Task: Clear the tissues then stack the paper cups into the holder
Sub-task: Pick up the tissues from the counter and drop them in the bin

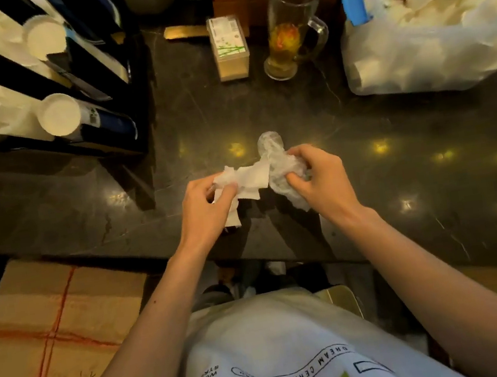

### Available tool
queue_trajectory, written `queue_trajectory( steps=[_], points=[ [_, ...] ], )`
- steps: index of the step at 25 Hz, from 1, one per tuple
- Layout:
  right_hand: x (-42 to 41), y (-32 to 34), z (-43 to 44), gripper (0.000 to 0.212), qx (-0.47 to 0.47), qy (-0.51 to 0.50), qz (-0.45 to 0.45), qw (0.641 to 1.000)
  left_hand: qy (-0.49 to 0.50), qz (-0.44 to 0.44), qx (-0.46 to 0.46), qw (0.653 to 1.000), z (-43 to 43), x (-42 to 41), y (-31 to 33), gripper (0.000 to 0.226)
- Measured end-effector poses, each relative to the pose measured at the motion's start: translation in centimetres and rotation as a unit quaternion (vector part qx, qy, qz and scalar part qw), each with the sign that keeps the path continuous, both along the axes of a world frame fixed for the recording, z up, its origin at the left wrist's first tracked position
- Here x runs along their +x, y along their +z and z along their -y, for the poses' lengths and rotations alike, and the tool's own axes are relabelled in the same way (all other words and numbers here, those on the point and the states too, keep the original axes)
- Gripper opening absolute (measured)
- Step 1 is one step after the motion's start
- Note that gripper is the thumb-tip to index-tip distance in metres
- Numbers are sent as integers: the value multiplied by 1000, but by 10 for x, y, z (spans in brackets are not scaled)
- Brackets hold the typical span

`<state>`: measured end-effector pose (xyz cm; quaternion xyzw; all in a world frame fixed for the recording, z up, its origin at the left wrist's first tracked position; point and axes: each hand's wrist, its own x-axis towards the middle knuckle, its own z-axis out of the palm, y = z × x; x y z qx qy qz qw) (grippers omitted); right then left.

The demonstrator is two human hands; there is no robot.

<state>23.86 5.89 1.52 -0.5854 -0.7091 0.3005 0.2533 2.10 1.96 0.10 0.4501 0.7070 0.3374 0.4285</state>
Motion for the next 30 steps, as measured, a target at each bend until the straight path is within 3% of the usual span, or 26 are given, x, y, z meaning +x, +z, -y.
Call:
queue_trajectory(
  steps=[6,16,27,30],
  points=[
    [0,5,75,28,39,-164,34,985,-133,-17,59,989,15,-9,5,26],
    [-39,10,229,19,-31,-379,6,925,-329,58,72,940,71,-16,4,30],
    [-12,-12,360,24,-36,-577,-33,815,-502,35,84,860,137,64,-10,29],
    [2,-38,402,22,-69,-620,-62,779,-530,-12,61,846,169,92,-24,28]
  ],
)
